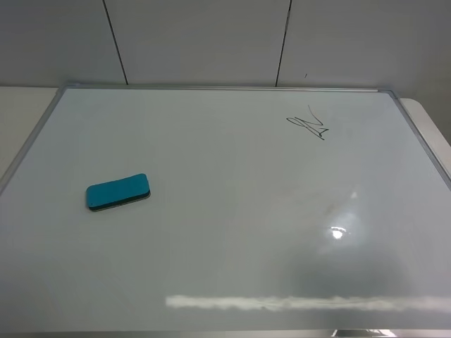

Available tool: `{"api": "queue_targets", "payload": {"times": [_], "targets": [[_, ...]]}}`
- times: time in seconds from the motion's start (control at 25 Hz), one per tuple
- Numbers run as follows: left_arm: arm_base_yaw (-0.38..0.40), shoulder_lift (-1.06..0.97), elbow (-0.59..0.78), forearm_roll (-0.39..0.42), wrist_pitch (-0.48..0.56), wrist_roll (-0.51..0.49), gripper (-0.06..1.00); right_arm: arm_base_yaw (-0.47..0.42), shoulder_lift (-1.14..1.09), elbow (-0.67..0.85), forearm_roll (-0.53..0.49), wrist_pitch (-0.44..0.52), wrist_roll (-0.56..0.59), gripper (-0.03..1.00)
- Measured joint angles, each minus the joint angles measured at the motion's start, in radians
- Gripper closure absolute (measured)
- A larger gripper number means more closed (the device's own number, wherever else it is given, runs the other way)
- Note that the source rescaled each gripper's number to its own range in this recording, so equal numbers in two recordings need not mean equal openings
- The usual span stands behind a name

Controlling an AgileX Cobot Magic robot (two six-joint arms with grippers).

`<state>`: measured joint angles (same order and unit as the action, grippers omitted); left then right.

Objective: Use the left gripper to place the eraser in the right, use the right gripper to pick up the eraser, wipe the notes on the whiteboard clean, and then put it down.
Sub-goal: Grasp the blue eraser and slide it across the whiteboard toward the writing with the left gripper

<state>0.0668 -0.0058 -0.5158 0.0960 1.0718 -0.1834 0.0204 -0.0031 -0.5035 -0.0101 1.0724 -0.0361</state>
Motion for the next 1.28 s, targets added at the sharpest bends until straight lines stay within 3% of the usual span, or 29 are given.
{"api": "queue_targets", "payload": {"times": [1.28], "targets": [[0.0,0.0,0.0,0.0,0.0,-0.001,-0.06,0.0,0.0,0.0,0.0,0.0,0.0,-0.03]]}}
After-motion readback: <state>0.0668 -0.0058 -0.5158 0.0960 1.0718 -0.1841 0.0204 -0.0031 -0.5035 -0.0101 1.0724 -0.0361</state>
